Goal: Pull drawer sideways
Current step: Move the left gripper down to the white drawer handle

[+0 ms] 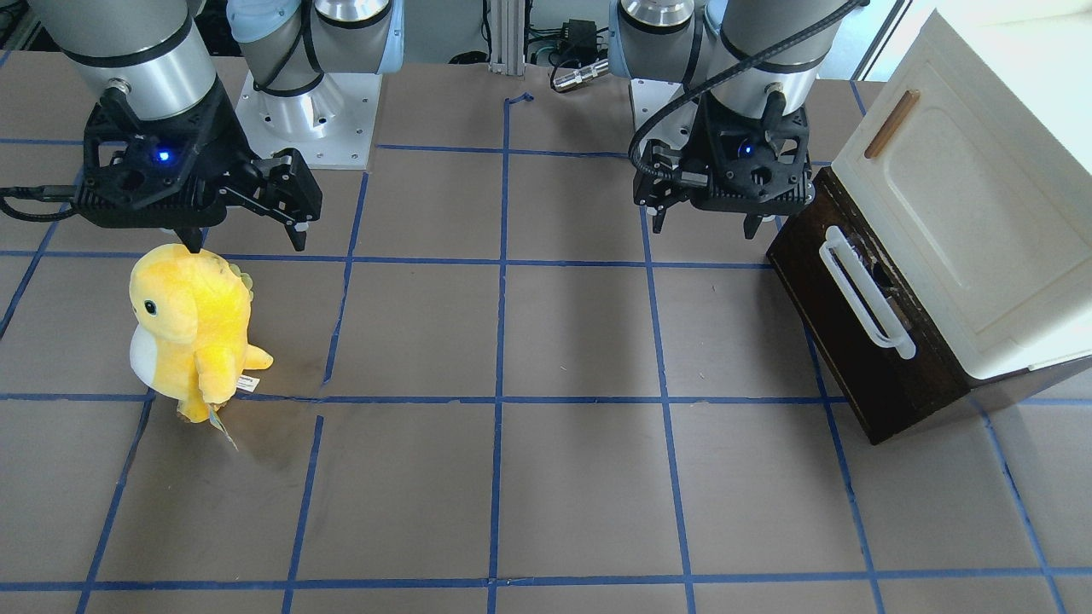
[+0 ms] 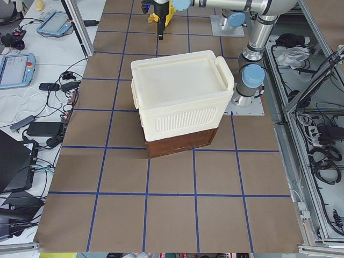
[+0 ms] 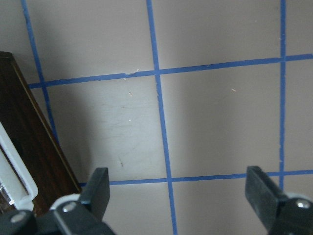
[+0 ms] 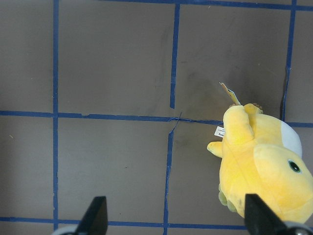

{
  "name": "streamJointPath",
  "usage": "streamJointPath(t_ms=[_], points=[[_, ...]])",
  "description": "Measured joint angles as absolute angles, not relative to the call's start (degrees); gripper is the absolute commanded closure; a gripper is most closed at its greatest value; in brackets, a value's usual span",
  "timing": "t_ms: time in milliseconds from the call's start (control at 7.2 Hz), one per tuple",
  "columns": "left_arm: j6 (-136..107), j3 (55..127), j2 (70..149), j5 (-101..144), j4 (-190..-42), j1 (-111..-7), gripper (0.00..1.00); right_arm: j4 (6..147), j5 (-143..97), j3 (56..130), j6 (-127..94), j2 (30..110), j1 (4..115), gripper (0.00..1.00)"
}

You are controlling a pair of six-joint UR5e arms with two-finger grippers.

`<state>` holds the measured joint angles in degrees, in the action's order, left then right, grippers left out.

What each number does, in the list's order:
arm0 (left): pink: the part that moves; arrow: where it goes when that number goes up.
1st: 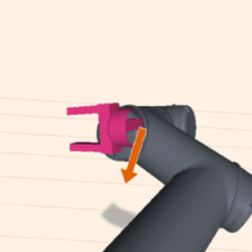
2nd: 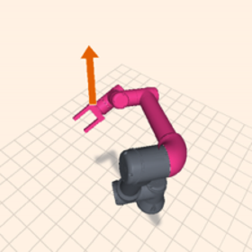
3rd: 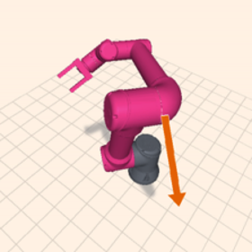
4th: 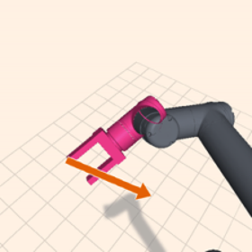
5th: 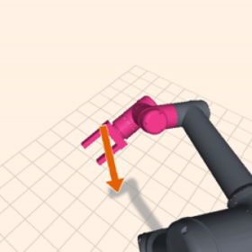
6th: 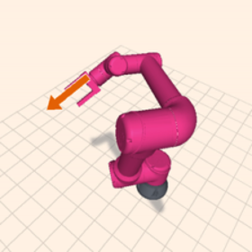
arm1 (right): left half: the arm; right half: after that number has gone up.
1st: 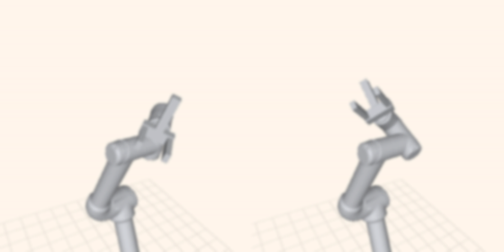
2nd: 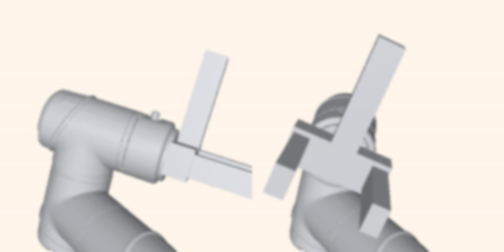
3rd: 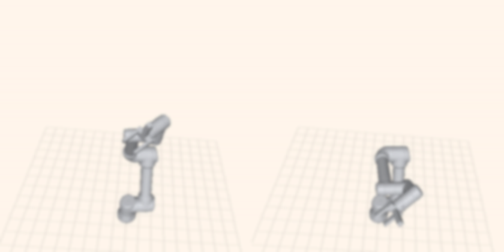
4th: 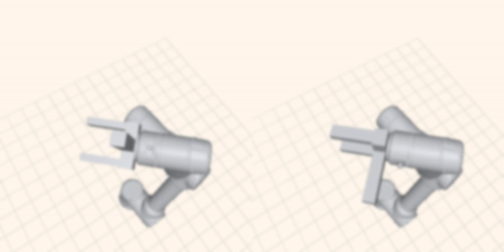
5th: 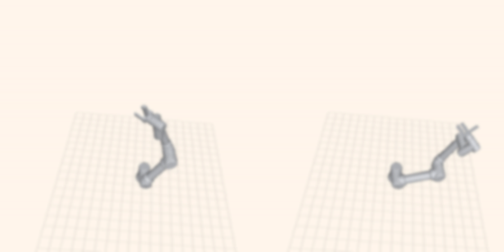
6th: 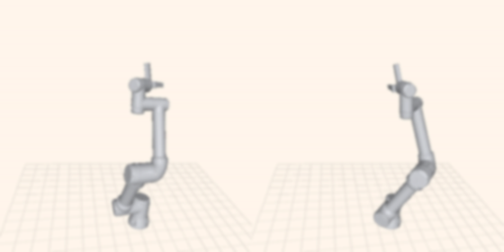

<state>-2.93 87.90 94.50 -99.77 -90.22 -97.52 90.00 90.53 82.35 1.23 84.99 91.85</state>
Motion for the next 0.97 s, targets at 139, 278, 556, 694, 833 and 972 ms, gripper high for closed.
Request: streamJointPath(t_ms=[139, 278, 556, 694, 833, 972], points=[[-5.6, 89.2, 96.2, -103.7, -90.2, -99.0, 0.00, 90.0, 90.5, 82.4, 1.2, 85.0, 91.8, 0.00], [-8.7, 90.8, 98.3, -108.2, -89.9, -100.8, 0.00, 90.0, 90.5, 82.4, 1.2, 85.0, 91.8, 0.00], [-15.1, 93.4, 102.9, -121.3, -90.5, -104.3, 0.00, 90.0, 90.5, 82.4, 1.2, 85.0, 91.8, 0.00], [-17.1, 96.5, 104.6, -129.4, -91.2, -105.2, 0.00, 90.0, 90.5, 82.4, 1.2, 85.0, 91.8, 0.00], [-18.9, 100.3, 105.6, -136.7, -91.5, -105.6, 0.00, 90.0, 90.6, 82.4, 1.2, 85.0, 91.8, 0.00], [-21.6, 103.8, 106.3, -142.3, -91.9, -105.8, 0.00, 90.0, 90.5, 82.4, 1.2, 85.0, 91.8, 0.00]])
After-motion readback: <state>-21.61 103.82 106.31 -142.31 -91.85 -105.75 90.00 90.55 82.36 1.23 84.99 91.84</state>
